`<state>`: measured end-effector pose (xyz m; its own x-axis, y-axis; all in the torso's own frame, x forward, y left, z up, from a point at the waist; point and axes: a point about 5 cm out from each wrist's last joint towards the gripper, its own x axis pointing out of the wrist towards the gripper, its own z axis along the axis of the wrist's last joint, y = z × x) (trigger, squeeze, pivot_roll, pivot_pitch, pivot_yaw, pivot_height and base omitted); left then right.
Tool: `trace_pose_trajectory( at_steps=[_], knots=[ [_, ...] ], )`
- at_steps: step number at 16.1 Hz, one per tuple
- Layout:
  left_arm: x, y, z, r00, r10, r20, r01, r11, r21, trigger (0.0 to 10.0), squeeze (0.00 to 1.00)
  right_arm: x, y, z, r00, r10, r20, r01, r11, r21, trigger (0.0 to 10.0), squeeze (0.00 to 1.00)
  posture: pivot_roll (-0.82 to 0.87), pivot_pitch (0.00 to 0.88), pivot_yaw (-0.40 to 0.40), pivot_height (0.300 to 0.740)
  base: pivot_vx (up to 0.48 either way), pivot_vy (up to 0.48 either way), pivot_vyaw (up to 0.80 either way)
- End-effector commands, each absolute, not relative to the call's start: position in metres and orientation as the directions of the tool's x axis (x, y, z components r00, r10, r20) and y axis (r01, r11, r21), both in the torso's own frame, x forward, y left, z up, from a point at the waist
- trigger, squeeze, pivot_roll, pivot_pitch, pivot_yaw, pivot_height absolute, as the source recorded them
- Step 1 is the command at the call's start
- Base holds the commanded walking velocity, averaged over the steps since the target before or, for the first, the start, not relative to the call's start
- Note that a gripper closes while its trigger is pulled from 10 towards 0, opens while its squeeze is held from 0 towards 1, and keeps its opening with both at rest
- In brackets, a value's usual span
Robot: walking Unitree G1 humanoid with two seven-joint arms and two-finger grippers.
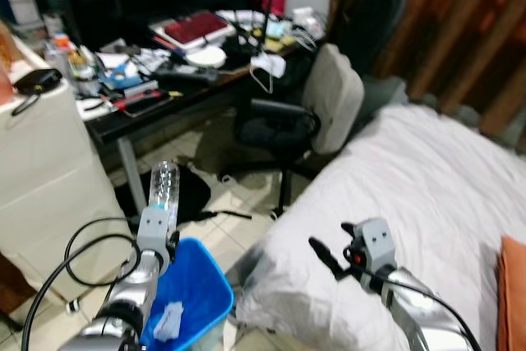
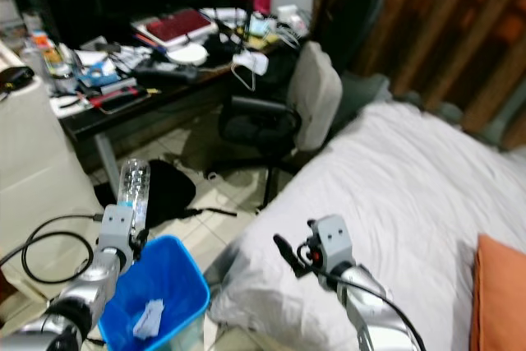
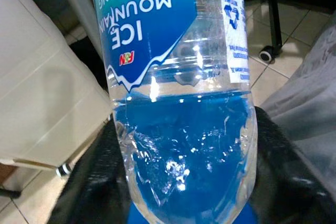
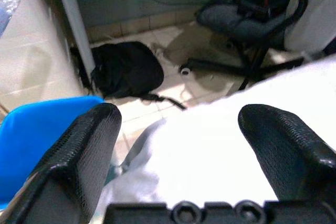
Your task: Clean up the room
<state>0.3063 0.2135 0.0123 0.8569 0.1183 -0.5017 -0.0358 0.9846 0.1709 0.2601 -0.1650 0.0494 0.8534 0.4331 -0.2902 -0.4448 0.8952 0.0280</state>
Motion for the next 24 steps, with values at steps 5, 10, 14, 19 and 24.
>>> trace_pose_trajectory(
  at_steps=[5, 10, 14, 19, 24],
  knots=[
    [0.297, 0.204, -0.002, 0.812, 0.117, -0.572, -0.069, 0.992, 0.106, 10.0, 1.00, 0.263, -0.160, 0.052, 0.857, 0.421, -0.296, -0.426, 0.903, 0.052, 10.0, 0.00, -0.12, 0.080, -0.052, 0.740, 0.000, 0.000, 0.00],
    [0.287, 0.190, -0.011, 0.834, 0.014, -0.552, 0.022, 0.998, 0.059, 10.0, 1.00, 0.276, -0.153, 0.051, 0.864, 0.415, -0.283, -0.415, 0.908, 0.064, 10.0, 0.00, -0.05, 0.024, -0.030, 0.740, 0.000, 0.000, 0.00],
    [0.292, 0.198, 0.047, 0.997, -0.021, -0.074, 0.029, 0.993, 0.114, 10.0, 0.00, 0.296, -0.169, 0.073, 0.959, 0.243, -0.144, -0.248, 0.969, -0.020, 10.0, 0.00, 0.03, 0.000, -0.025, 0.740, 0.000, 0.000, 0.00],
    [0.272, 0.177, 0.086, 0.992, -0.050, 0.119, 0.041, 0.996, 0.074, 10.0, 0.00, 0.296, -0.192, 0.092, 0.996, 0.091, -0.015, -0.091, 0.995, -0.030, 10.0, 0.00, 0.05, 0.000, -0.020, 0.740, 0.000, -0.096, -0.16],
    [0.277, 0.164, 0.076, 0.994, -0.099, 0.057, 0.095, 0.993, 0.074, 10.0, 0.00, 0.301, -0.188, 0.081, 0.996, 0.072, -0.046, -0.073, 0.997, -0.010, 10.0, 0.00, 0.02, 0.000, -0.012, 0.740, 0.000, -0.192, -0.80]
  ],
)
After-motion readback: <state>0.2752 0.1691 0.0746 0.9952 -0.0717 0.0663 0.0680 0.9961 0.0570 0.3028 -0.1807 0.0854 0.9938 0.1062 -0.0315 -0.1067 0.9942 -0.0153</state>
